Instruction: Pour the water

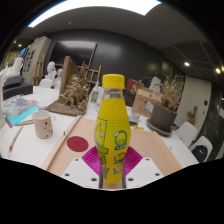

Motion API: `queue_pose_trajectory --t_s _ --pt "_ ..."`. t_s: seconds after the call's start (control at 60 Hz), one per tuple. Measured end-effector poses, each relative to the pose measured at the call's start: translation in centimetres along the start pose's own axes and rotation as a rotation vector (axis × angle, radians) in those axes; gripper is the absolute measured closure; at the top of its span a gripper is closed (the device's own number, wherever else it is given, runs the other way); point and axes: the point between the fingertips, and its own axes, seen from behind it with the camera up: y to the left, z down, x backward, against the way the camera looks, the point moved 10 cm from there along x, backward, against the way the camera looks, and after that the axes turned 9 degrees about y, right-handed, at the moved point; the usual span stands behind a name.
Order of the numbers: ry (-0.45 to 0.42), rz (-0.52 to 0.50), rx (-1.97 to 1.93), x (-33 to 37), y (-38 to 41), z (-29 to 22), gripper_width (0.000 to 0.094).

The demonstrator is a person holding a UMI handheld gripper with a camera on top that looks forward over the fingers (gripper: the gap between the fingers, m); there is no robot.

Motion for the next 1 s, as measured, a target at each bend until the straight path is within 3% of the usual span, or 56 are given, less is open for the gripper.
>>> queue_pose_trajectory --t_s 0.217,0.517,0.683,0.767,1.0 --pt "-0.06 0.134 0.32 -0.7 0.8 -7.8 0.0685" --pt "-0.209 0.361 1.009 -4.6 8.4 -16.1 0.0687" --pt "-0.297 0.489 1.403 -6.7 12.5 -17.5 0.0683" --pt "-0.286 0.548 1.552 -7.7 13.4 -17.4 0.0684" --pt "-0.354 0.6 1.82 -9.2 15.8 -16.6 0.0682"
